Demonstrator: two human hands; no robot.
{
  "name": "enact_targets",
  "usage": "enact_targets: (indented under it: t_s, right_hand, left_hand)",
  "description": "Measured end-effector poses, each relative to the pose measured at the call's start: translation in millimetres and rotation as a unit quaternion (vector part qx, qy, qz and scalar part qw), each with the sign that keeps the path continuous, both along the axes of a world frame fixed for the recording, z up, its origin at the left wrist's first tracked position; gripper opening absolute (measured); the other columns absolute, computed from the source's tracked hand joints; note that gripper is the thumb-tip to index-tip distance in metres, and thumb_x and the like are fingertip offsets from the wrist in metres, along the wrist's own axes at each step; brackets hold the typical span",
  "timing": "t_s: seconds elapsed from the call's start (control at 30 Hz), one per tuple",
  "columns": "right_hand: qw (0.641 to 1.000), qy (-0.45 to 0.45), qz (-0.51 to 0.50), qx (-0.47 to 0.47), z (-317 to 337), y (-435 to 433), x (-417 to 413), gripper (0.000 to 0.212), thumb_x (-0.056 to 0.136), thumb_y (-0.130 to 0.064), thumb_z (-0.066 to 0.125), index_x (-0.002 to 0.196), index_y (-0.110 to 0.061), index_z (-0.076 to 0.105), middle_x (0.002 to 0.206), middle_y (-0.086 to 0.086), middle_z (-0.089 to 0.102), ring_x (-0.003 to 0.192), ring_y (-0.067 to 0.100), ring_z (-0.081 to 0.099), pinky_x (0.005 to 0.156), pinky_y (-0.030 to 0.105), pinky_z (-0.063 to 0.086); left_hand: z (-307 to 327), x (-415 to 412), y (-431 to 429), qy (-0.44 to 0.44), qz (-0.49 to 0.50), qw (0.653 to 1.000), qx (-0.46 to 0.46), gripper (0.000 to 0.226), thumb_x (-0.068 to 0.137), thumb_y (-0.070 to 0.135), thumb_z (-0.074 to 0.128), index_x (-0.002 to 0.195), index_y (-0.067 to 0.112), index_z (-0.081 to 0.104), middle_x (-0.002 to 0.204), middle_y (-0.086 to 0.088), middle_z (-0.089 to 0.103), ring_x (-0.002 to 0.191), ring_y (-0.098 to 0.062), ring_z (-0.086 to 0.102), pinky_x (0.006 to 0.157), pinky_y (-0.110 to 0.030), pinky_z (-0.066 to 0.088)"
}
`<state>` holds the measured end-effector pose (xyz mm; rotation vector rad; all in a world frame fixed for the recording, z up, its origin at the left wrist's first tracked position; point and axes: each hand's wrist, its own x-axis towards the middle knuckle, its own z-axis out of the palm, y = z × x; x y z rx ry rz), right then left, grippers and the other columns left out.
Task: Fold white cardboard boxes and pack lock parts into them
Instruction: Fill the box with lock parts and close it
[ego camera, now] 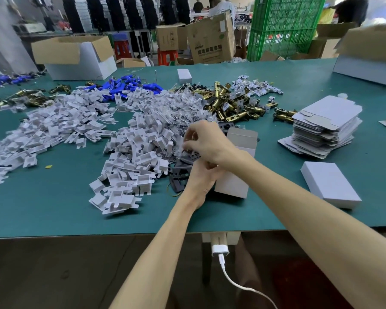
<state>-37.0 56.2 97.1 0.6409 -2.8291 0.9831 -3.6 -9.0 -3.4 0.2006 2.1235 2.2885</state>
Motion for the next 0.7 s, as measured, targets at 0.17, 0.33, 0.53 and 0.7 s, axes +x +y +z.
enact_targets:
  t_s: [0.17, 0.33, 0.53, 0.7]
  right_hand:
    - [0.993, 0.066, -0.060, -0.077, 25.8, 50.3, 4.8, 0.023, 0.091, -0.019, 0.076, 0.110, -0.013, 0.064, 0.085, 0.001, 0.067, 0.075, 0.016, 0.068, 0.070, 0.032, 0.058]
    - [0.989, 0.072, -0.128, -0.028, 17.8, 95.1, 2.4, 0.024, 0.086, -0.022, 0.080, 0.103, -0.015, 0.063, 0.085, 0.006, 0.066, 0.080, 0.027, 0.067, 0.076, 0.044, 0.057]
    - [0.991, 0.072, -0.115, 0.012, -2.3, 101.9, 4.7, 0.012, 0.088, -0.019, 0.078, 0.096, -0.011, 0.075, 0.092, 0.006, 0.073, 0.088, 0.022, 0.067, 0.085, 0.045, 0.057]
    - [0.987, 0.072, -0.077, 0.119, 6.1, 104.4, 1.4, 0.020, 0.099, -0.028, 0.065, 0.102, -0.013, 0.078, 0.099, 0.007, 0.073, 0.102, 0.027, 0.063, 0.088, 0.042, 0.051]
  left_hand:
    - [4.1, 3.7, 2.2, -0.003, 0.006, 0.998, 0.058, 0.039, 0.090, 0.026, 0.082, 0.125, 0.016, 0.069, 0.111, 0.000, 0.078, 0.101, -0.010, 0.073, 0.079, -0.021, 0.056]
    - [7.3, 4.9, 2.7, -0.009, -0.018, 0.996, 0.093, 0.066, 0.086, 0.029, 0.082, 0.147, 0.030, 0.056, 0.121, -0.003, 0.076, 0.109, -0.017, 0.073, 0.083, -0.030, 0.060]
    - [6.9, 5.9, 2.8, -0.003, -0.025, 0.995, 0.098, 0.077, 0.085, 0.028, 0.082, 0.155, 0.027, 0.048, 0.124, 0.001, 0.076, 0.110, -0.013, 0.072, 0.082, -0.026, 0.059]
    - [4.6, 3.4, 2.5, 0.000, -0.019, 0.995, 0.097, 0.073, 0.090, 0.021, 0.079, 0.155, 0.027, 0.046, 0.123, 0.001, 0.076, 0.108, -0.011, 0.072, 0.082, -0.025, 0.059]
